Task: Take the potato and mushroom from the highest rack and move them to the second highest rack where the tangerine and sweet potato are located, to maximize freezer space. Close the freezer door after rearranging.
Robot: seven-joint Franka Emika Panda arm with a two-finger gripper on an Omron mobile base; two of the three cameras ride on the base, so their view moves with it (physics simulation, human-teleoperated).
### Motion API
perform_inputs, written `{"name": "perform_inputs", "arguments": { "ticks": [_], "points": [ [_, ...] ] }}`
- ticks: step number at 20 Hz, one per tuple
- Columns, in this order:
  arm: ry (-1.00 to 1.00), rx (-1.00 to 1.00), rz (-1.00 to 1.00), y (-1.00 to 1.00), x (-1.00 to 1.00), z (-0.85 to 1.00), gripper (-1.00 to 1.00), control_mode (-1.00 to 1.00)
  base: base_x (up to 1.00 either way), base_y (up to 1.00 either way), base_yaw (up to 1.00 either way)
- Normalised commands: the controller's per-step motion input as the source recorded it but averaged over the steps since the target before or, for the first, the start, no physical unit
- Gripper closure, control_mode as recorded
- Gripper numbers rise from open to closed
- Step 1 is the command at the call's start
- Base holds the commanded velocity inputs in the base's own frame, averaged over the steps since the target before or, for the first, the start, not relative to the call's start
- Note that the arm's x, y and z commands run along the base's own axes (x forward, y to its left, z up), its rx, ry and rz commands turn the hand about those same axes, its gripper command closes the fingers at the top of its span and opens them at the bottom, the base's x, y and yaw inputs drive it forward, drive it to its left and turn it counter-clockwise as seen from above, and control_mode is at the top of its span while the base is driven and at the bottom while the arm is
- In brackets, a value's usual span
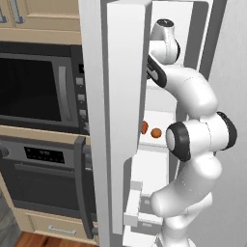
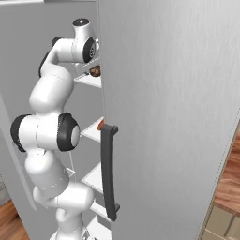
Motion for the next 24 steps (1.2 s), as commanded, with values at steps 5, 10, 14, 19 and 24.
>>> {"name": "perform_inputs", "arguments": {
  "ticks": [5, 10, 14, 19, 24],
  "points": [
    [0.0, 0.0, 0.0, 0.0, 0.21, -0.11, -1.0, -1.0, 0.0, 0.0, 0.0],
    [0.0, 0.0, 0.0, 0.0, 0.11, -0.19, -1.0, -1.0, 0.0, 0.0, 0.0],
    [0.0, -0.03, 0.0, 0.0, 0.06, -0.28, -1.0, -1.0, 0.0, 0.0, 0.0],
    [0.08, -0.04, 0.0, 0.0, 0.02, -0.29, 1.0, -1.0, 0.0, 0.0, 0.0],
    [-0.03, 0.0, 0.05, -0.03, -0.3, -0.16, 1.0, -1.0, 0.0, 0.0, 0.0]
  ]
}}
